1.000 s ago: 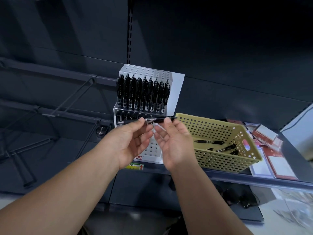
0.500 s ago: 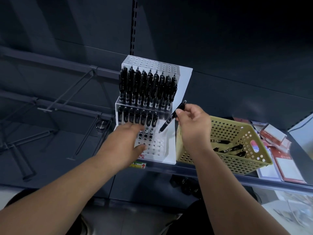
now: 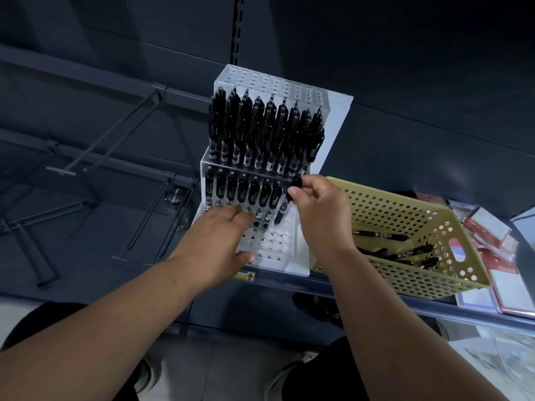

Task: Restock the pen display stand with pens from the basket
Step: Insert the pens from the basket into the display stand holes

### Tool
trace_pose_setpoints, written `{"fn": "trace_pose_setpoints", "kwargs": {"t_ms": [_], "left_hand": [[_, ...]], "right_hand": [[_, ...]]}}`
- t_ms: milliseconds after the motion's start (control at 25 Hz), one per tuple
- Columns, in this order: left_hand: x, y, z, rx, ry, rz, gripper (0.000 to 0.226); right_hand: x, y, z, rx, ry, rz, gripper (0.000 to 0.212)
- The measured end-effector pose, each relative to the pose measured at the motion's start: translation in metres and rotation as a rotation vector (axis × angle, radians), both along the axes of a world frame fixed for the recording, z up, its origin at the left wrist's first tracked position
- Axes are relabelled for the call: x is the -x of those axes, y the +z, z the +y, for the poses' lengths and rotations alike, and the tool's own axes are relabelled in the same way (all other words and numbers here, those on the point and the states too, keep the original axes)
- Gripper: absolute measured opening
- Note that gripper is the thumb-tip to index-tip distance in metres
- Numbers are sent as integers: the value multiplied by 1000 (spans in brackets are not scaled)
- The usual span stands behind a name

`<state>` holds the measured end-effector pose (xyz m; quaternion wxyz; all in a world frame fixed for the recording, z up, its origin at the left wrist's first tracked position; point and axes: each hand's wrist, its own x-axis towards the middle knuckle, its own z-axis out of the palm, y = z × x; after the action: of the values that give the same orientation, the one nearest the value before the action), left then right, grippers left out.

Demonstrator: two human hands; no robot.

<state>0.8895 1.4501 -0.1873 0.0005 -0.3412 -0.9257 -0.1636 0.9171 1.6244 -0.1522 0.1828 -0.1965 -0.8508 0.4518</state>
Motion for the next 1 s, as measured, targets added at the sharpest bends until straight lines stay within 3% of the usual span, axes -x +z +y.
{"fn": "trace_pose_setpoints", "kwargs": {"t_ms": [240,720,1000], "left_hand": [[5,-10,0,4,-11,-14,76],[4,-11,-1,92,-19,15,78],[-6,-1,-2,127,-11,47,76]], "right_hand": [[4,-17,-1,-128,30,-48,8],[6,-24,1,-293,34,-92,11],[5,-26,4,-218,97,-61,9]]}}
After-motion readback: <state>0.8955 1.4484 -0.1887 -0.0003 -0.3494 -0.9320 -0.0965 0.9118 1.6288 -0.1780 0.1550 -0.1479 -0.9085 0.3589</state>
